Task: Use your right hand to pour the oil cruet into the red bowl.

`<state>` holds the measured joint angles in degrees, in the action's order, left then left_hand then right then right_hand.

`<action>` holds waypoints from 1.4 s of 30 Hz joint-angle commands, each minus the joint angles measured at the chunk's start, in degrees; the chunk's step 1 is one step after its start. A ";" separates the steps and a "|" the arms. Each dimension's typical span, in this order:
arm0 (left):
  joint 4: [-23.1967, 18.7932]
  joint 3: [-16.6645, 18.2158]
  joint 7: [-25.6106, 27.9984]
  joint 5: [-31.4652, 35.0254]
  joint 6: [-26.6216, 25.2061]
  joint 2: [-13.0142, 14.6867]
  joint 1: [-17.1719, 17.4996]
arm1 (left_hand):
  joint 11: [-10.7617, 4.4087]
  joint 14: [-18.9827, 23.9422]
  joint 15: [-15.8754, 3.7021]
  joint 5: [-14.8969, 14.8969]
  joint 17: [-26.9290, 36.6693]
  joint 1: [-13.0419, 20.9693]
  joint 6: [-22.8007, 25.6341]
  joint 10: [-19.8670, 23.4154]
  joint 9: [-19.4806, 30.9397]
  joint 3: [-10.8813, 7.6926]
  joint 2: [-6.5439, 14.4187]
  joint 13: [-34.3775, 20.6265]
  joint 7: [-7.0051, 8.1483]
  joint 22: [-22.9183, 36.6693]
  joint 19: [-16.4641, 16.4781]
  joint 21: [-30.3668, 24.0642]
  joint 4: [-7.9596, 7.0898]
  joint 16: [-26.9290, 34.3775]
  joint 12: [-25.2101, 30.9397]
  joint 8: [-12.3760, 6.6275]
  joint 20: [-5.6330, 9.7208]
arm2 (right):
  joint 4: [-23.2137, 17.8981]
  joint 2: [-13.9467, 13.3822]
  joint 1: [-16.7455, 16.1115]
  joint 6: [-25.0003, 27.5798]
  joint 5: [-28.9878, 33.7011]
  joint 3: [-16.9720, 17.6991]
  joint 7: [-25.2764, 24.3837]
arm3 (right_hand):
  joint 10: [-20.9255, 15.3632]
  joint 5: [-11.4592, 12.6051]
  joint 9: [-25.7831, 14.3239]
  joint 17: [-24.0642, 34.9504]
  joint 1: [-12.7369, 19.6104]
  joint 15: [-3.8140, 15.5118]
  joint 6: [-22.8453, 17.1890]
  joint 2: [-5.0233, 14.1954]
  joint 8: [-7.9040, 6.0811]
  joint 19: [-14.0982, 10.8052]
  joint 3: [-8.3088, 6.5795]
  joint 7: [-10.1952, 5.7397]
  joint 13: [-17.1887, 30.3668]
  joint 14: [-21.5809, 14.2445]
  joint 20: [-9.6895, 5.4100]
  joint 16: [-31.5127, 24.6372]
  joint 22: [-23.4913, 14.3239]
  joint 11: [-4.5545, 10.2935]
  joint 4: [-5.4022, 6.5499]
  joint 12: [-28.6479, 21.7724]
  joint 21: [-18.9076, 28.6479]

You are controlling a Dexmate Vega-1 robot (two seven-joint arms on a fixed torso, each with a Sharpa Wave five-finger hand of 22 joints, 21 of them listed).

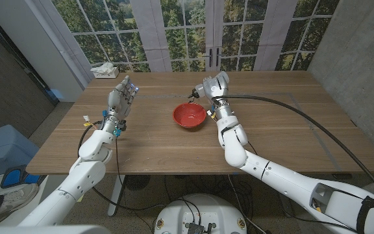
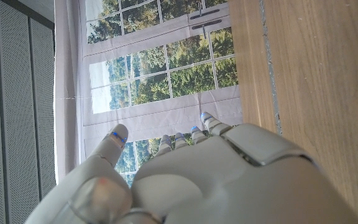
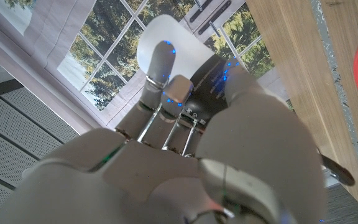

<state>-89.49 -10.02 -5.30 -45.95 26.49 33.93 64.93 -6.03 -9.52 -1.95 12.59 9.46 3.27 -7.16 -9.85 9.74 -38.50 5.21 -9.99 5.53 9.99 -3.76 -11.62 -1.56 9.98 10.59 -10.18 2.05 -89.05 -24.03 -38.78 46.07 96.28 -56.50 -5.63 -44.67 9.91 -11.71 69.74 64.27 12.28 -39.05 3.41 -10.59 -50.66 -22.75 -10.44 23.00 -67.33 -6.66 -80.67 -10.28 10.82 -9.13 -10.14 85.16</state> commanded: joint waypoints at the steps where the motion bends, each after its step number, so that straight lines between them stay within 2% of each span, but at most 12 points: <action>1: 0.12 -0.08 -0.06 0.00 -0.28 0.05 -0.21 | 0.04 -4.31 -5.19 -0.26 0.25 0.32 -0.16 -3.34 0.07 -0.07 4.08 -0.13 0.15 0.15 0.14 0.24 -0.03 0.13 0.19 -0.22 1.89 | 0.42 0.29 0.00 1.47 -1.04 -0.11 -0.98 | 3.14 0.21 -0.07 0.17 -1.35 0.10 3.41 -1.65 0.07 -0.07 -0.09 -0.76 -0.65 0.60 -5.69 0.94 -0.09 0.06 0.39 -0.15 -0.17; 11: 0.54 -0.26 -0.42 -0.06 -0.29 -0.08 -0.73 | 0.04 -4.29 -5.18 -0.27 0.22 0.34 -0.15 -3.40 0.07 -0.05 3.98 -0.13 0.13 0.15 0.15 0.24 0.07 0.12 0.17 -0.23 1.92 | -0.62 1.43 -0.76 3.31 -4.84 1.22 -0.99 | 3.94 0.25 -0.07 0.13 -2.06 0.09 3.24 -1.99 -0.63 -0.15 0.11 -0.63 -1.21 0.87 -5.66 1.60 -0.08 -0.28 0.65 -0.61 -0.23; 28: -0.58 -0.11 0.17 0.43 -0.51 0.45 -0.37 | -0.03 -4.32 -5.18 -0.30 0.21 0.31 -0.16 -3.38 0.07 0.03 3.83 -0.12 0.19 0.15 0.15 0.26 0.21 0.10 0.19 -0.23 1.91 | -2.65 2.58 -1.98 7.02 -15.55 3.40 -7.48 | 2.76 0.28 -0.10 0.12 -2.68 0.11 1.65 -1.28 -1.40 -0.29 -0.14 0.12 -1.75 0.86 -5.68 2.16 -0.05 -0.23 0.97 -1.25 -0.39; 31: -0.83 -0.04 0.27 0.48 -0.43 0.49 -0.20 | -0.03 -4.36 -5.20 -0.31 0.21 0.29 -0.15 -3.38 0.07 0.08 3.72 -0.12 0.22 0.15 0.14 0.26 0.25 0.08 0.18 -0.23 1.95 | -3.90 2.78 -2.20 7.80 -17.54 3.81 -7.37 | 2.70 0.28 -0.10 0.12 -2.82 0.11 1.26 -1.22 -1.54 -0.34 -0.14 0.32 -1.82 0.84 -5.67 2.23 -0.05 -0.37 1.02 -1.27 -0.39; 42: -1.66 0.17 0.70 0.97 -0.01 0.67 0.32 | -0.08 -4.38 -5.28 -0.40 0.14 0.29 -0.06 -3.37 0.06 0.33 3.20 -0.12 0.26 0.15 0.12 0.28 0.59 0.05 0.19 -0.26 2.07 | -7.88 2.97 -3.58 9.95 -24.35 5.31 -11.79 | 2.09 0.27 -0.10 0.15 -3.31 0.11 1.00 -1.04 -1.60 -0.57 -0.14 0.76 -2.08 0.72 -5.65 2.42 -0.04 -0.69 1.17 -1.47 -0.40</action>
<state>-90.31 -10.10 -5.23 -45.59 26.10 34.39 64.73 -6.03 -9.52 -1.95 12.23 9.46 3.27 -7.16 -9.85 9.60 -38.25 5.21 -9.99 5.53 9.99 -3.76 -11.62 -1.32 9.98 10.59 -10.18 2.05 -92.37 -21.50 -40.84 53.95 77.99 -53.04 -13.82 -41.89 9.79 -11.73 69.76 61.64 12.18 -37.77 1.83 -11.87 -50.65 -22.78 -9.83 20.93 -66.63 -6.65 -78.31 -10.13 10.01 -8.28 -11.25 84.95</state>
